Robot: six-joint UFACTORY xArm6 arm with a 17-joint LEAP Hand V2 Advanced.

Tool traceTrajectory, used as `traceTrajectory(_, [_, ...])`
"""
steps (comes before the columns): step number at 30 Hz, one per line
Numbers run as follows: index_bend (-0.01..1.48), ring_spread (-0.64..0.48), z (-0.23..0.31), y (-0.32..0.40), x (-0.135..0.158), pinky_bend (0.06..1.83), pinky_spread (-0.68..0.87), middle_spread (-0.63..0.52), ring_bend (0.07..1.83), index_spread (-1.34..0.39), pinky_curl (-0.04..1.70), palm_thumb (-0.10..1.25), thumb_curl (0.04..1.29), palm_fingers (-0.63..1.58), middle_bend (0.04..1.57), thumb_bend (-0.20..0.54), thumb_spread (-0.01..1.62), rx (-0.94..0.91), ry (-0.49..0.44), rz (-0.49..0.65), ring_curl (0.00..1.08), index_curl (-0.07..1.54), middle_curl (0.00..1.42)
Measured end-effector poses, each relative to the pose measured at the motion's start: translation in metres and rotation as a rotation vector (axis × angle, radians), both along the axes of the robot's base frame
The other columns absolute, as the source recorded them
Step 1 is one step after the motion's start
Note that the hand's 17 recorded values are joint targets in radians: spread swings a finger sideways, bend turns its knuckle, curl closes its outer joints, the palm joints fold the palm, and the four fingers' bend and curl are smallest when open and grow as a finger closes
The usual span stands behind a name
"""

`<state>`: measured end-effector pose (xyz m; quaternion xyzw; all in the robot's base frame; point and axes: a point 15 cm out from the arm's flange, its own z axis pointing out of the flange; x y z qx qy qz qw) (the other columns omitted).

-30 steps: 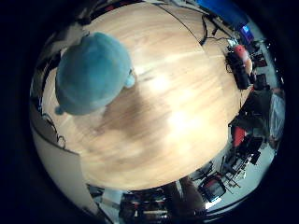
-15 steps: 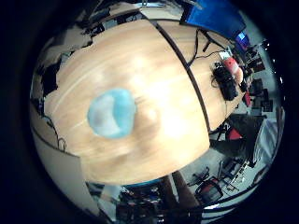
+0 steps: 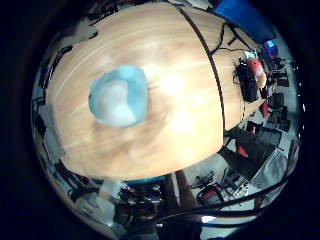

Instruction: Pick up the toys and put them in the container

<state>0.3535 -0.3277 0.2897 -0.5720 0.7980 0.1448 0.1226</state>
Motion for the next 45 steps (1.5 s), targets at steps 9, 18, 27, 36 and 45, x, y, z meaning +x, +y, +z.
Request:
traceTrajectory(9, [0.52,-0.2,-0.025,-0.005,-0.002,0.95,0.08,-0.25,0.83,-0.52,0.26,0.66,0.57,0.11,0.36,-0.025,1.04,0.003,0.051,0.012,0.42,0.57,0.53])
traceTrajectory(18, [0.46,-0.19,-0.069,-0.013,-0.005,0.84,0.15,-0.24,0.75,-0.5,0.2,0.67,0.54,0.17,0.3,-0.022,1.05,0.036,0.109,0.012,0.37,0.51,0.45])
traceTrajectory(27, [0.39,-0.19,-0.098,0.0,-0.004,0.74,0.17,-0.23,0.69,-0.5,0.16,0.67,0.52,0.23,0.23,-0.023,1.05,0.035,0.129,0.027,0.33,0.46,0.4])
traceTrajectory(36, [0.32,-0.19,-0.103,-0.006,0.016,0.68,0.18,-0.23,0.66,-0.5,0.14,0.69,0.51,0.26,0.2,-0.019,1.06,-0.127,0.095,0.071,0.31,0.42,0.37])
traceTrajectory(45, [0.29,-0.2,-0.104,-0.012,0.026,0.65,0.23,-0.24,0.64,-0.52,0.13,0.69,0.5,0.31,0.18,-0.023,1.06,-0.28,0.12,0.102,0.3,0.41,0.34])
